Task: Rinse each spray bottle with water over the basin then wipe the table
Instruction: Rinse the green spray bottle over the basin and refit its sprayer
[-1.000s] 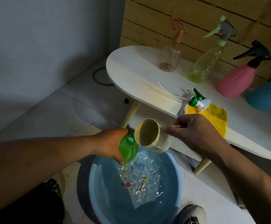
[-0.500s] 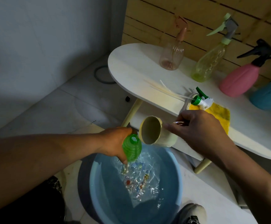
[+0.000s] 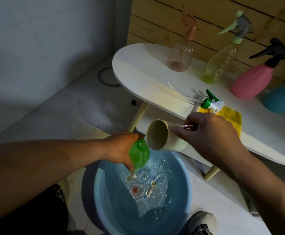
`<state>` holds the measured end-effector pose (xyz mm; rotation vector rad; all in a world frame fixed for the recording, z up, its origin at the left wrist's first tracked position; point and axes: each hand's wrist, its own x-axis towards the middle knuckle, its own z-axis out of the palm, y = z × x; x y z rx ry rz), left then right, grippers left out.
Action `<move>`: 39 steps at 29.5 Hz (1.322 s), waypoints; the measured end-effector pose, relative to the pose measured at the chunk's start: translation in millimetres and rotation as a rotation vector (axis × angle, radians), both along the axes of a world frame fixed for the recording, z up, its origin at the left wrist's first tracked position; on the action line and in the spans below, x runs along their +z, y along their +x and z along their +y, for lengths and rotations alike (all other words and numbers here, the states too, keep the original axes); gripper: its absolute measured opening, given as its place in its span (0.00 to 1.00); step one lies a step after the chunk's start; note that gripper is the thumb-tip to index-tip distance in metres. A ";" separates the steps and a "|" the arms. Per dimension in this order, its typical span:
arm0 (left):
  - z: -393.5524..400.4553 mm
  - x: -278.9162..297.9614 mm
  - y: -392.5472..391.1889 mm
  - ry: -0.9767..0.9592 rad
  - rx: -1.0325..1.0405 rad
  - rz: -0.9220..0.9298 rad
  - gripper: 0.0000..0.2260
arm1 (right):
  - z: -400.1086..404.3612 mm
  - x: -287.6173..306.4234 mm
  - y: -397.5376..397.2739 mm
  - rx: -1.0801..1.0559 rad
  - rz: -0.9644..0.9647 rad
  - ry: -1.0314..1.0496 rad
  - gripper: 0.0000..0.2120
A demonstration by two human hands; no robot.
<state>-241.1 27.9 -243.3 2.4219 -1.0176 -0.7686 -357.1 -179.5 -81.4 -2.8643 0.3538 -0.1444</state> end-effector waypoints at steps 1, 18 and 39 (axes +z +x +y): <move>0.1 0.0 0.4 0.004 0.000 -0.002 0.44 | 0.3 -0.4 -0.1 0.001 0.002 -0.006 0.21; -2.1 5.8 -2.0 -0.033 -0.031 -0.020 0.42 | 9.2 0.9 -2.3 0.043 -0.038 -0.140 0.20; -1.8 8.8 -3.8 -0.069 -0.061 -0.002 0.44 | 20.5 3.3 -7.6 0.159 -0.150 -0.302 0.15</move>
